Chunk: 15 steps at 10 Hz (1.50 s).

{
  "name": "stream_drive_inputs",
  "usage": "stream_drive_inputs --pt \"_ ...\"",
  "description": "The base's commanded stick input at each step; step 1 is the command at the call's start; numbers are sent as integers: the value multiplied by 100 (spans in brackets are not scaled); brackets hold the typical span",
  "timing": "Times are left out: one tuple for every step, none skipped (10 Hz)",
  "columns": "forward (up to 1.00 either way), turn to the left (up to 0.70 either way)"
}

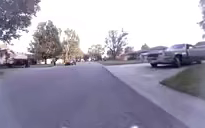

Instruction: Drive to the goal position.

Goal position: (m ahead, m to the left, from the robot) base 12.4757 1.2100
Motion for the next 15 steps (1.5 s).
stream_drive_inputs --pt "100 0" --pt "100 0" --pt "100 0" --pt "100 0" --pt "100 0" --pt "100 0" --pt "100 0" --pt "100 0" --pt "100 0" --pt "100 0" --pt "100 0" --pt "100 0" --pt "100 0" --pt "100 0" --pt "100 0"
